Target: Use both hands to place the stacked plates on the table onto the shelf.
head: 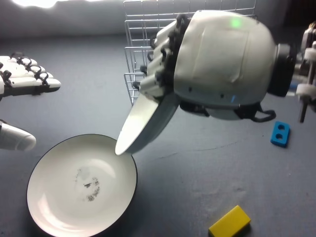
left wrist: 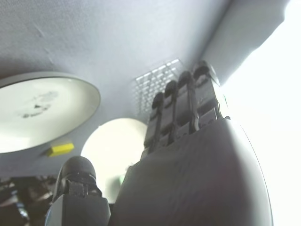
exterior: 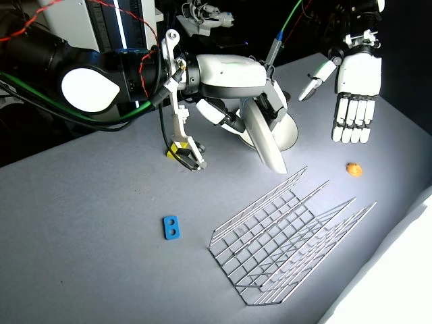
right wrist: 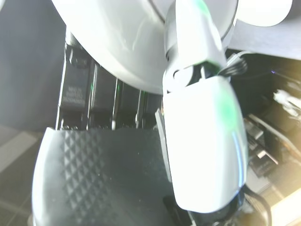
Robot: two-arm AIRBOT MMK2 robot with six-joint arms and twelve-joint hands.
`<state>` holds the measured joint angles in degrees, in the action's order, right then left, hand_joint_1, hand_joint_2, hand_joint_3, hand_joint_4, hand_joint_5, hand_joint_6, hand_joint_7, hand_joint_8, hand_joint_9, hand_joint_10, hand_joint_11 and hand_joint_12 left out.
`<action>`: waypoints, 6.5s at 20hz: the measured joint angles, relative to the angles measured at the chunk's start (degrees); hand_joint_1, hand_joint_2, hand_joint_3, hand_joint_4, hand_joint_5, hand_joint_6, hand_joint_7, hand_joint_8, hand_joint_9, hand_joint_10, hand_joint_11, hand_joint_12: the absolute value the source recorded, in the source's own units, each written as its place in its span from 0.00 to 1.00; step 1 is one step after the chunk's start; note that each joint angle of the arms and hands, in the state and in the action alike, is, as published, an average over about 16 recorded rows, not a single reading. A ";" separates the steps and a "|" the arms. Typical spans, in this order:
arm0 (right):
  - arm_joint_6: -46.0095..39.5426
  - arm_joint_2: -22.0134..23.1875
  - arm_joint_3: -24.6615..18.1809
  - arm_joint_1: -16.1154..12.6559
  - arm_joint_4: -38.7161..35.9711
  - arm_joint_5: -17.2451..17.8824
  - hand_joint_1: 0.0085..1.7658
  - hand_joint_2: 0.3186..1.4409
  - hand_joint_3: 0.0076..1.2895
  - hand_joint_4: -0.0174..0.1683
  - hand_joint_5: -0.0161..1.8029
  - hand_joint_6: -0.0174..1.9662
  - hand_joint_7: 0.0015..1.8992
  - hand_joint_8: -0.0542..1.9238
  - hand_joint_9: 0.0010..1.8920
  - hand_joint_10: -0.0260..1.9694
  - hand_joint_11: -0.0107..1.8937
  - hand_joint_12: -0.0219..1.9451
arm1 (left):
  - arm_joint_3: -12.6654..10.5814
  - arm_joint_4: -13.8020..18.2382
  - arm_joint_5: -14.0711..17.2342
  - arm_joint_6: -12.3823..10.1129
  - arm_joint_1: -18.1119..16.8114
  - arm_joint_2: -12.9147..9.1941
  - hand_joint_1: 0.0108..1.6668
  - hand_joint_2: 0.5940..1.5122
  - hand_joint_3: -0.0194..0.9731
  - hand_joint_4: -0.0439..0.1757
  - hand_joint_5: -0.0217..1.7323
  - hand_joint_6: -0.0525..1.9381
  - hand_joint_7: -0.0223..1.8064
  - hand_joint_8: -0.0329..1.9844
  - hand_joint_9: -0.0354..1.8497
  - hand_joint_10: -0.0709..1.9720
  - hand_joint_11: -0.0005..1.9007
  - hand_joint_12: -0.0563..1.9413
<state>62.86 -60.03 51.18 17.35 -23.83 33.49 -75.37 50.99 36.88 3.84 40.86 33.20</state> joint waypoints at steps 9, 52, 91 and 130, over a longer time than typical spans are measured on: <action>-7.02 3.46 0.27 -6.35 3.14 -1.51 0.75 0.60 0.01 0.09 0.49 0.54 0.53 0.49 0.52 0.56 0.44 0.60 | 1.16 3.93 2.14 0.34 -0.05 -0.56 0.01 0.53 0.04 0.22 0.04 0.04 0.05 0.02 0.04 0.04 0.01 0.03; -17.69 -6.91 22.21 -13.40 44.90 -22.38 0.77 0.61 0.01 0.05 0.46 0.57 0.51 0.53 0.50 0.59 0.44 0.62 | 6.70 5.60 6.30 0.36 2.75 -2.23 0.01 0.53 0.04 0.21 0.03 0.04 0.05 0.02 0.04 0.04 0.01 0.03; -17.59 -10.78 28.10 -8.36 45.10 -20.16 0.61 0.75 0.01 0.07 0.40 0.22 0.47 0.07 0.43 0.16 0.25 0.67 | 5.20 20.72 11.32 0.18 12.20 -3.62 0.01 0.54 0.04 0.20 0.04 0.04 0.05 0.02 0.03 0.03 0.01 0.03; 4.89 -13.35 4.55 8.92 7.20 -0.40 0.68 0.49 0.01 0.11 0.02 0.03 0.01 0.04 0.01 0.01 0.02 0.01 | 15.60 1.14 -0.64 -0.62 26.47 -4.44 0.01 0.53 0.04 0.19 0.01 0.01 0.01 0.01 0.00 0.00 0.02 0.04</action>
<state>67.74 -73.38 55.73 26.27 -16.62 33.09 -59.77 52.13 36.23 3.22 67.32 28.76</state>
